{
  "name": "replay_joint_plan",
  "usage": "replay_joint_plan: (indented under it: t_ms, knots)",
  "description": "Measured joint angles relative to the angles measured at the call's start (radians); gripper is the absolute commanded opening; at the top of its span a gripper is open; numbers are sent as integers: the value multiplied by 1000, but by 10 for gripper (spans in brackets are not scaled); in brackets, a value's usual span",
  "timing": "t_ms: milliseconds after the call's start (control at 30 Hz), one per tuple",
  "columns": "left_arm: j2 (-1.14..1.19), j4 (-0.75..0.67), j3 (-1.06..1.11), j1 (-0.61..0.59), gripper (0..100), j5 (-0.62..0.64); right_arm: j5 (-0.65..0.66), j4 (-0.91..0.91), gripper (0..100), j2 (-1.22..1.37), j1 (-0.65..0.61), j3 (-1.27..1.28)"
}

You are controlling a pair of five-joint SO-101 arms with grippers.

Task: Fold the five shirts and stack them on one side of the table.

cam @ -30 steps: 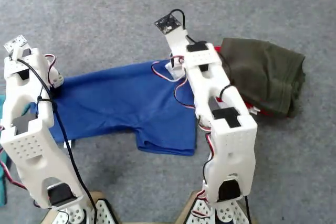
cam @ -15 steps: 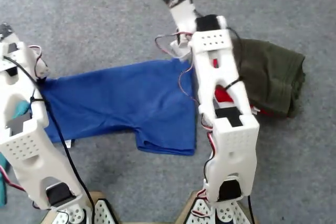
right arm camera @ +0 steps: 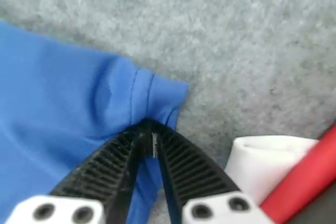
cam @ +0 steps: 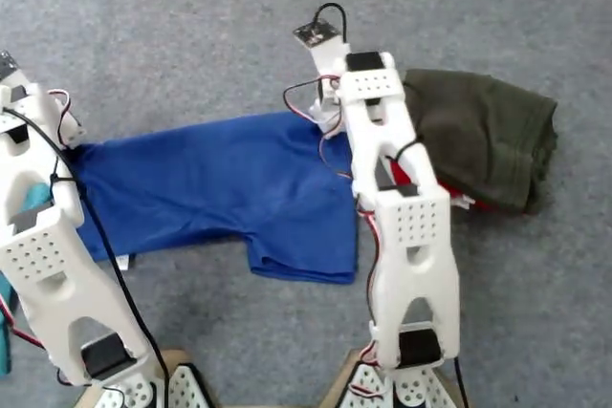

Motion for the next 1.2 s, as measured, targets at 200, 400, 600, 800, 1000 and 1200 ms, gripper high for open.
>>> replay_joint_plan:
  t_ms: [200,400,600,800,1000,1200]
  knots:
    - [2,0,0,0,29,0,-48,0,15,9,63,-101]
    - [5,0,0,0,29,0,-89,37,15,11,103,-252]
    - [5,0,0,0,29,0,-83,285,15,11,101,-473]
    - [-35,140,-78,-6,29,0,83,450,15,-32,49,-572]
    - [-158,327,-206,-12,29,0,221,456,18,-351,-64,-258]
    - [-232,462,-227,-12,29,-41,411,456,18,-729,-157,213]
